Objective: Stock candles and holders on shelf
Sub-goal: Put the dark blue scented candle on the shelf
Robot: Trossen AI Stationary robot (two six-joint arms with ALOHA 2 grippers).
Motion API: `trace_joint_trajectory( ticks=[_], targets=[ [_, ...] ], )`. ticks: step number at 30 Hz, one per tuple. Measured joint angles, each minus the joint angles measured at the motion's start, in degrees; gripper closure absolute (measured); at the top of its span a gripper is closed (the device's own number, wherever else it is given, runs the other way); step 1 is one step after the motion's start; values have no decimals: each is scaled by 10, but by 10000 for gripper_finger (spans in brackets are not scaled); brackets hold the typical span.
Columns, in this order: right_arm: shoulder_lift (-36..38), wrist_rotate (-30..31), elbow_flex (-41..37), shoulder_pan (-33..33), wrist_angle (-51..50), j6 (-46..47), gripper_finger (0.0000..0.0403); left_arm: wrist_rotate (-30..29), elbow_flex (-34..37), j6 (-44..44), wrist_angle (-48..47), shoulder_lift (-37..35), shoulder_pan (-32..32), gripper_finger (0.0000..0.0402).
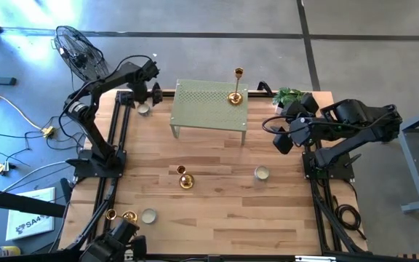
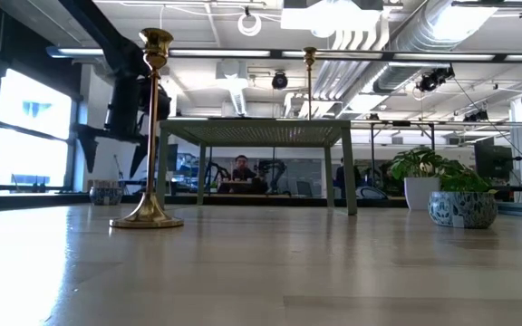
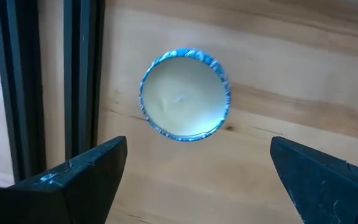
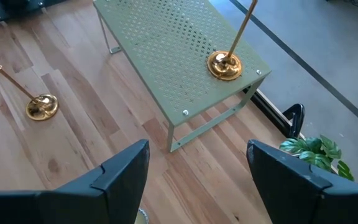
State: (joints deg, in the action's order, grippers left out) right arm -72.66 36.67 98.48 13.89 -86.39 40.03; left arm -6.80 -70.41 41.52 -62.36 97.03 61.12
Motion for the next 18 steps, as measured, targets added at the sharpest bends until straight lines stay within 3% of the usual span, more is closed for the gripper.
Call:
trace_joint_trajectory(
  ticks=[8, 18],
  targets=[
    [0, 0, 0, 0, 0, -5, 139, 37, 44, 29, 53, 0, 0, 14],
    [0, 2, 0, 0, 0, -10, 139, 11, 51, 48, 59, 0, 8, 14]
  ],
)
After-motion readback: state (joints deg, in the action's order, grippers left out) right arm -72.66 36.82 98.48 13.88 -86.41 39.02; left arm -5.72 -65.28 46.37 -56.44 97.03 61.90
